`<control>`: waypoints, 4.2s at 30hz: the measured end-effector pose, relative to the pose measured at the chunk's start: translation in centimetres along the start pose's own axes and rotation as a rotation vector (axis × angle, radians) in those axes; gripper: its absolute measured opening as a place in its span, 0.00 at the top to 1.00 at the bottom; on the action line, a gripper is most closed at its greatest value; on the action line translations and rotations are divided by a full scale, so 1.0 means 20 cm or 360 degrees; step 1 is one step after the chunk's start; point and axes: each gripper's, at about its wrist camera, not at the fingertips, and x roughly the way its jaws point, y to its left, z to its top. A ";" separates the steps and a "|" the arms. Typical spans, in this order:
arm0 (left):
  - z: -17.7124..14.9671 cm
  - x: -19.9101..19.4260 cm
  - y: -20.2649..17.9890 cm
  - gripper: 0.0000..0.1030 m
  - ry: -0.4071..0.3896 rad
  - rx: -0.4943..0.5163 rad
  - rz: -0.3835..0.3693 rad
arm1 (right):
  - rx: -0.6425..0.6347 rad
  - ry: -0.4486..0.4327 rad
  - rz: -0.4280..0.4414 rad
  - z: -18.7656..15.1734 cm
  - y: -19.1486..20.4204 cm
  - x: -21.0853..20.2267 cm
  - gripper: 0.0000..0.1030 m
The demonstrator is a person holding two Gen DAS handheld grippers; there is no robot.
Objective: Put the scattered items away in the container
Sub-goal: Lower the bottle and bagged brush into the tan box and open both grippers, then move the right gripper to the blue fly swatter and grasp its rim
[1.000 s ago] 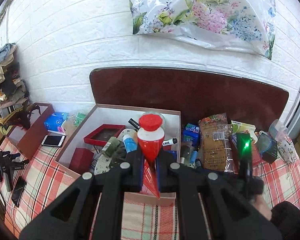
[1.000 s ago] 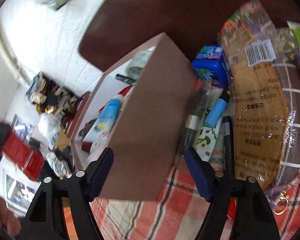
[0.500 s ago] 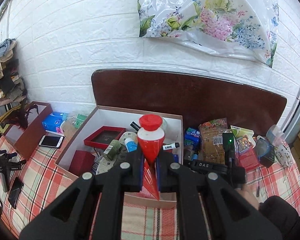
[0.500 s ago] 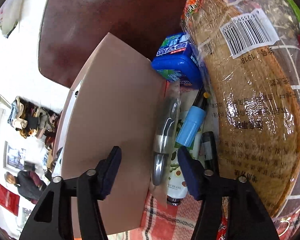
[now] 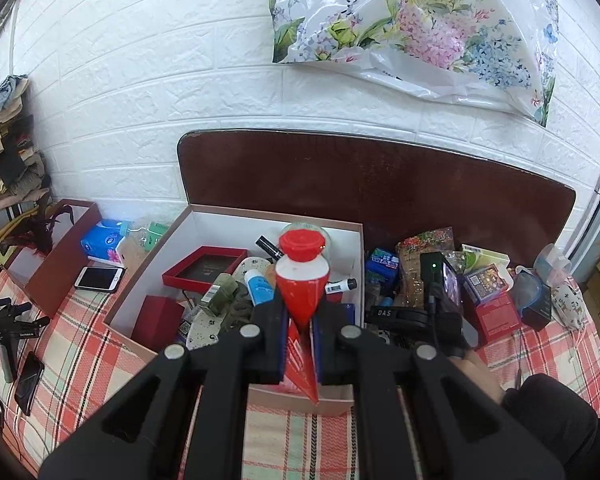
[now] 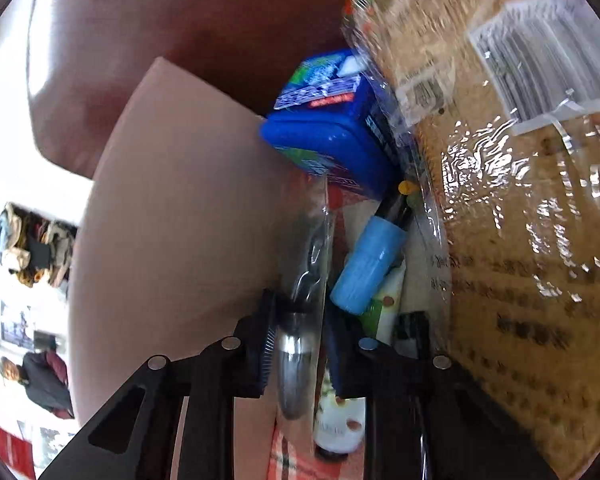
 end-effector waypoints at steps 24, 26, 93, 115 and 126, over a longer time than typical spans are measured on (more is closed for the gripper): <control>0.00 -0.04 0.04 0.90 0.0000 -0.0018 0.0033 | -0.0322 -0.0350 0.0100 -0.11 0.28 -0.67 0.78; 0.02 -0.03 0.06 0.90 0.0006 -0.0018 0.0040 | -0.0387 -0.0354 0.0120 -0.12 0.39 -0.71 0.78; -0.57 0.10 -0.93 0.04 0.0301 0.0296 -0.0328 | -0.0074 -0.0622 -0.0335 -0.96 -0.55 -1.81 0.13; -0.63 0.25 -0.92 0.04 0.0383 0.0203 -0.0343 | 0.0115 -0.0527 -0.0068 -0.21 -0.94 -1.29 0.29; -0.62 0.32 -0.89 0.04 0.0381 0.0189 -0.0376 | 0.0302 -0.0571 -0.0078 -0.13 -1.03 -1.21 0.74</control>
